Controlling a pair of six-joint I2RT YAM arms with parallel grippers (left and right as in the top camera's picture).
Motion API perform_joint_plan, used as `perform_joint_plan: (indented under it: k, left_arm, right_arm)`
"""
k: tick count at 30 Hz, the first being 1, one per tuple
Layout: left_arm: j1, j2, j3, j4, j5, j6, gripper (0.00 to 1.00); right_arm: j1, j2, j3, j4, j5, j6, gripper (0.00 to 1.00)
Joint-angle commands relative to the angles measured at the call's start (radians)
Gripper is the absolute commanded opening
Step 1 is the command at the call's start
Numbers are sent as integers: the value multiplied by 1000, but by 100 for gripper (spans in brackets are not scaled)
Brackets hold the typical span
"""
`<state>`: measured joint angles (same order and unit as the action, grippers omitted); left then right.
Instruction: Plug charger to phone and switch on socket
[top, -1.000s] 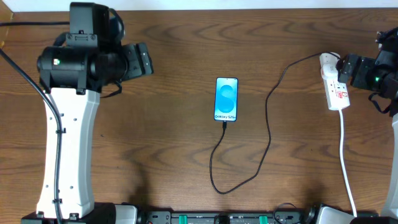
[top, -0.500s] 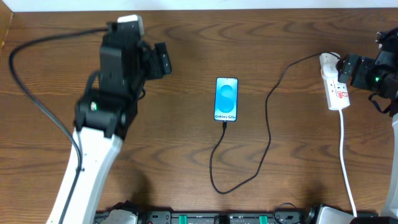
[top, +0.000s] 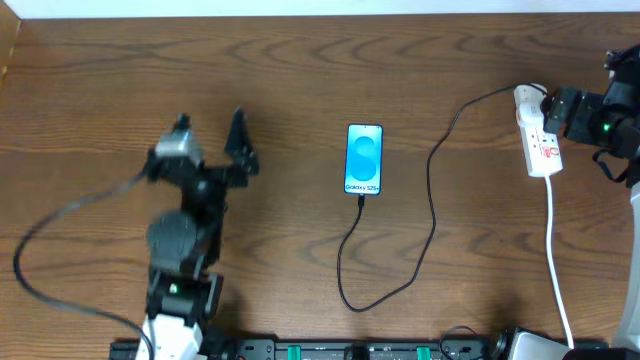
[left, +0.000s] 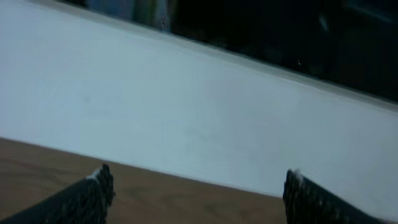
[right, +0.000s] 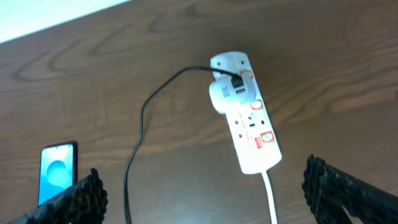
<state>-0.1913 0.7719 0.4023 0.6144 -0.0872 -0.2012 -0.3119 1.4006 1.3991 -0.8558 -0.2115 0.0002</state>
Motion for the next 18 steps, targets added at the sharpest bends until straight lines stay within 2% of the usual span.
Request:
perform_joint_plan:
  k: [1,14,18]
  left_arm:
    - [54,-100,-141,85,30,18,88]
    - [150,-410,-397,94,54,18,88]
    - [167,-526,-398,-119,53,18,88]
  right_arm:
    - [6,-1,1,-1,0,14,99]
    - [6,0,1,-1,0,14,99]
    - [6,0,1,-1,0,14,99]
